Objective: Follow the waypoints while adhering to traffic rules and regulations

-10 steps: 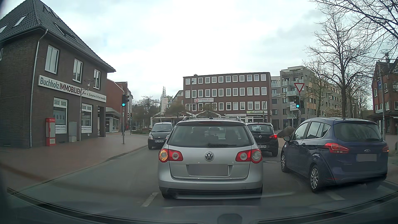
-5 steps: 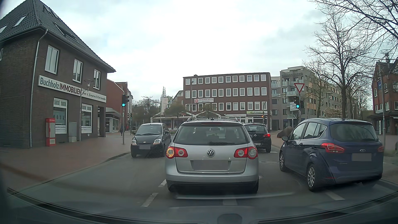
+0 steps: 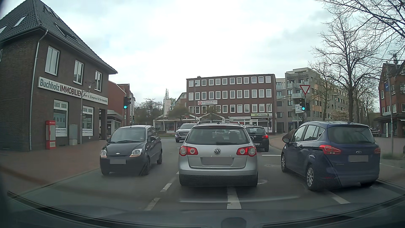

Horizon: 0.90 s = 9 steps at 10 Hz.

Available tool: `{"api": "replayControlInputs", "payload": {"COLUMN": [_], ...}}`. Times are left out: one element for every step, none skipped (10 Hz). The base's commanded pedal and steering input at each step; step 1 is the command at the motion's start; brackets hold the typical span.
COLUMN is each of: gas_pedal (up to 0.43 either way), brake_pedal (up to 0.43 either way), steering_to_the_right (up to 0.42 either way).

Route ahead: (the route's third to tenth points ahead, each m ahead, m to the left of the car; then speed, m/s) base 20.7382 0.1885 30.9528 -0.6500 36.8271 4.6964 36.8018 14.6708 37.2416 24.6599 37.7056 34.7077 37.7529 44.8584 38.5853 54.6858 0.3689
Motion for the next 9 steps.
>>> {"api": "replayControlInputs", "payload": {"gas_pedal": [0.118, 0.118, 0.118, 0.15, 0.15, 0.15, 0.15, 0.157, 0.157], "brake_pedal": [0.006, 0.006, 0.006, 0.006, 0.006, 0.006, 0.006, 0.006, 0.006], "steering_to_the_right": [-0.002, -0.003, -0.003, -0.003, -0.001, 0.003, 0.011, 0.014, 0.014]}}
